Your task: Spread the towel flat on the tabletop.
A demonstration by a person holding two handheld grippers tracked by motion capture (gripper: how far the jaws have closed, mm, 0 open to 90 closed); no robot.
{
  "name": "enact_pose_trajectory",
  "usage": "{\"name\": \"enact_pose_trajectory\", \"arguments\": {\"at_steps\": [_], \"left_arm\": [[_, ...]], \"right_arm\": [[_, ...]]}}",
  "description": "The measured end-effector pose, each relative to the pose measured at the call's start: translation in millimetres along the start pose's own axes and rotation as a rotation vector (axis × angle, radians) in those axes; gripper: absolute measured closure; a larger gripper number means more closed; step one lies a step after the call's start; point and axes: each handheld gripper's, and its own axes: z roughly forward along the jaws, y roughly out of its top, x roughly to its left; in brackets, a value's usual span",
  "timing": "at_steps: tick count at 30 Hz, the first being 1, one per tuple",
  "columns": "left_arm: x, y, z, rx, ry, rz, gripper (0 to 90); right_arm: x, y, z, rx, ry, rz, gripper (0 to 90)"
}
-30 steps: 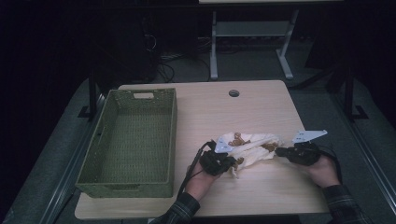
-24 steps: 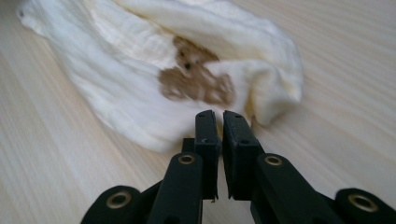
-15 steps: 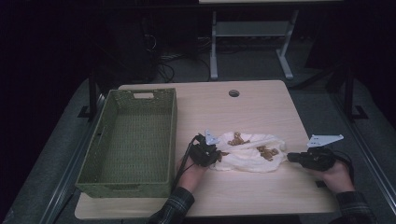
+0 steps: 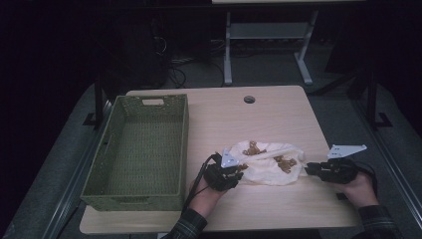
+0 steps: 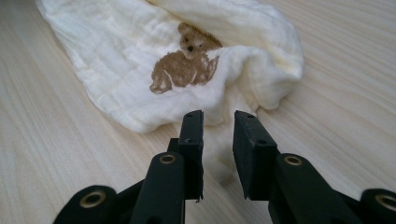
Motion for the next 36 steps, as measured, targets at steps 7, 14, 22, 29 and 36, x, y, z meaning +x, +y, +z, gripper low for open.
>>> {"name": "enact_pose_trajectory", "arguments": {"at_steps": [7, 14, 22, 29, 36], "left_arm": [[2.4, -3.5, 2.4, 0.025, -0.033, -0.004, 69.9], [12.2, -16.2, 24.8, 0.127, -0.026, -0.006, 68.3], [11.6, -17.9, 29.6, 0.136, -0.025, 0.016, 64.5], [12.0, -15.5, 28.8, 0.146, -0.015, 0.031, 84.1], [12.4, -12.1, 5.9, 0.085, -0.052, -0.029, 85.0]], "right_arm": [[-0.1, -0.7, 3.9, 0.017, 0.005, -0.003, 72.7], [-1.1, -1.7, 4.9, 0.027, 0.001, -0.004, 72.4], [-4.6, -3.4, 4.1, 0.033, 0.004, 0.016, 65.2], [-1.1, -3.0, 10.0, 0.068, 0.009, -0.028, 80.7], [3.3, -4.0, 5.3, 0.069, 0.034, -0.036, 85.3]]}}
